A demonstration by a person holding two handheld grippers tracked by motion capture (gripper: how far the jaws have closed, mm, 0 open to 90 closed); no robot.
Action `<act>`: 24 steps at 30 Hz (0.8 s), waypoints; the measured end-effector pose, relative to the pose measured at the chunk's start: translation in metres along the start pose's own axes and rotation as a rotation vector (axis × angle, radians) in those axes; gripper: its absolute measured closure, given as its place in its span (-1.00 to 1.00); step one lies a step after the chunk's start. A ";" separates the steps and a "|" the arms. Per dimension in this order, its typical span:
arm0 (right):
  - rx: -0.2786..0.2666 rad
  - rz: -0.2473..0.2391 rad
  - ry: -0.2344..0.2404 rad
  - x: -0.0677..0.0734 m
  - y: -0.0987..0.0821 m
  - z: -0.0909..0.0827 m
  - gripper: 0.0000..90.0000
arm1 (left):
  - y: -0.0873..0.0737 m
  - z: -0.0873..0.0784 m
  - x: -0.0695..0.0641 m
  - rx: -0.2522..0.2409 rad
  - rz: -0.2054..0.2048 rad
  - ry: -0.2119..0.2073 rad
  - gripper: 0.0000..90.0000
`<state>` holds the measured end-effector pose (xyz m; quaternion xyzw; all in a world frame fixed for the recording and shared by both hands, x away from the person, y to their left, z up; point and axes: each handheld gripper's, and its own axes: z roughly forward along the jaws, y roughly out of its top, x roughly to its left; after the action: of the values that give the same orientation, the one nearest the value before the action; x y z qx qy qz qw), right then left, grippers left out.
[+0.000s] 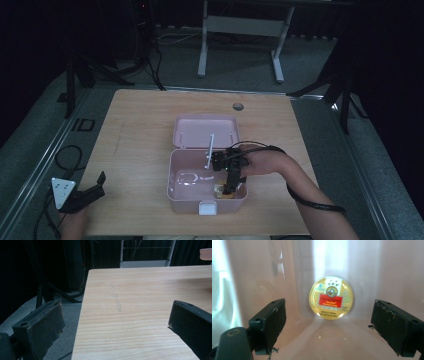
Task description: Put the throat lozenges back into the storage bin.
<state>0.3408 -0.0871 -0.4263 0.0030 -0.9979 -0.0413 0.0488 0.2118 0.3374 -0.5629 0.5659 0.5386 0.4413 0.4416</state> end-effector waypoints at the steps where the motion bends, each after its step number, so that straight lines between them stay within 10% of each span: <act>1: -0.020 0.008 -0.009 0.000 -0.002 -0.006 -0.72 | 0.000 0.000 0.000 -0.001 0.000 -0.001 -0.99; 12: -0.191 0.088 -0.134 -0.004 -0.056 -0.051 -0.71 | 0.000 0.000 0.000 -0.001 -0.002 -0.001 -0.99; 24: -0.233 0.222 -0.137 -0.016 -0.126 -0.020 -0.71 | 0.000 0.000 0.000 0.000 0.001 -0.002 -0.99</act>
<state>0.3587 -0.2141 -0.4181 -0.1159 -0.9816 -0.1509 -0.0151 0.2120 0.3373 -0.5629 0.5664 0.5380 0.4410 0.4418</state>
